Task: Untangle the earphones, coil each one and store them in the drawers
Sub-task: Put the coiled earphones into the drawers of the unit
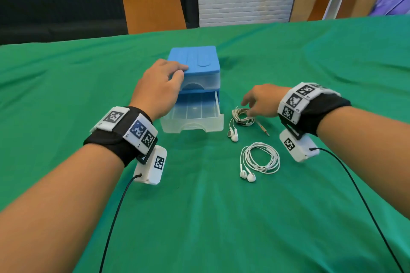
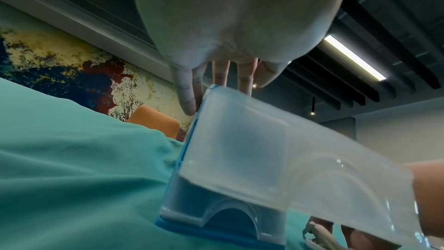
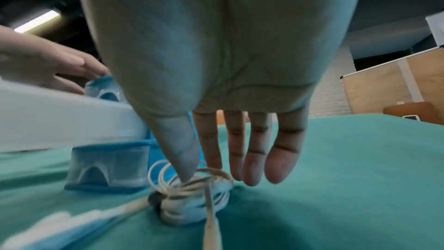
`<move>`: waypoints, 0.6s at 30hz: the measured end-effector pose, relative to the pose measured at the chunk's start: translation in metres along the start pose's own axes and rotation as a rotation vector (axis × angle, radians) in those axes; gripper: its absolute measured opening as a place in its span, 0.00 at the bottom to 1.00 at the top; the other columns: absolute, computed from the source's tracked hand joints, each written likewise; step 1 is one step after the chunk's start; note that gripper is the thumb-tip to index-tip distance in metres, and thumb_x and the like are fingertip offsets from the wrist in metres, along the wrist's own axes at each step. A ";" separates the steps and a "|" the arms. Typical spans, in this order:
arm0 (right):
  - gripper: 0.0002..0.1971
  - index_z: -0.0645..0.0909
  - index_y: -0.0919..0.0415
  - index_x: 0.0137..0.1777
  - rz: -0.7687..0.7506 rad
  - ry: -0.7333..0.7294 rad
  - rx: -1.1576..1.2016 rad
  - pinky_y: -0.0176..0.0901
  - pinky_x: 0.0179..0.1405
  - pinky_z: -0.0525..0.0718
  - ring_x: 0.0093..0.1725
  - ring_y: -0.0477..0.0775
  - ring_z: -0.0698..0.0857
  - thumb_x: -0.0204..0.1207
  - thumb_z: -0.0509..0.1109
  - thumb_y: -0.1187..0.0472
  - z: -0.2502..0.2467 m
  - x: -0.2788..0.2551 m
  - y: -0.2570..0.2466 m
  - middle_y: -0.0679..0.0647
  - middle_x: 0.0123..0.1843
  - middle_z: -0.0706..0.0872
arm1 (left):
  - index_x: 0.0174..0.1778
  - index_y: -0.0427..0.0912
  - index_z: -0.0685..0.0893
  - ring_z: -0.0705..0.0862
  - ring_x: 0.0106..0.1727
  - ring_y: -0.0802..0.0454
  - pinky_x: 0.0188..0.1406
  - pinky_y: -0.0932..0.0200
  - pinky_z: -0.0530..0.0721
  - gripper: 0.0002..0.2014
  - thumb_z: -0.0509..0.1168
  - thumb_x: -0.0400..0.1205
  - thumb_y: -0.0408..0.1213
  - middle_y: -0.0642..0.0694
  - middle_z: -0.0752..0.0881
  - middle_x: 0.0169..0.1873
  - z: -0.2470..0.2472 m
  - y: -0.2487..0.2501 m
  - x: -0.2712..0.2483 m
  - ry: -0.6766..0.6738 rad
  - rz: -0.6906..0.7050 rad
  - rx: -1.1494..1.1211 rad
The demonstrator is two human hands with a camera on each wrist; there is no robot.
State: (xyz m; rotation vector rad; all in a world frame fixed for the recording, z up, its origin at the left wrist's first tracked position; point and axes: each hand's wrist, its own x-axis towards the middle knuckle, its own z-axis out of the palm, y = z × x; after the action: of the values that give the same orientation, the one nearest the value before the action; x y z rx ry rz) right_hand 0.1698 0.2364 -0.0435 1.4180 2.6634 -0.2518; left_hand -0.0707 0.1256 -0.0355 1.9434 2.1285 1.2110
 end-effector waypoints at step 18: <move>0.12 0.85 0.71 0.57 0.054 -0.014 -0.076 0.50 0.50 0.84 0.50 0.64 0.86 0.82 0.68 0.62 0.022 0.027 -0.012 0.66 0.55 0.89 | 0.68 0.55 0.82 0.80 0.59 0.51 0.58 0.48 0.78 0.17 0.50 0.90 0.45 0.54 0.76 0.64 0.008 0.000 -0.005 -0.031 -0.042 0.003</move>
State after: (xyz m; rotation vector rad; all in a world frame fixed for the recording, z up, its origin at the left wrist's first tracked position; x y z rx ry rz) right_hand 0.1457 0.2474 -0.0684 1.4576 2.5894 -0.1534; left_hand -0.0657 0.1253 -0.0435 1.8952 2.1464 1.1642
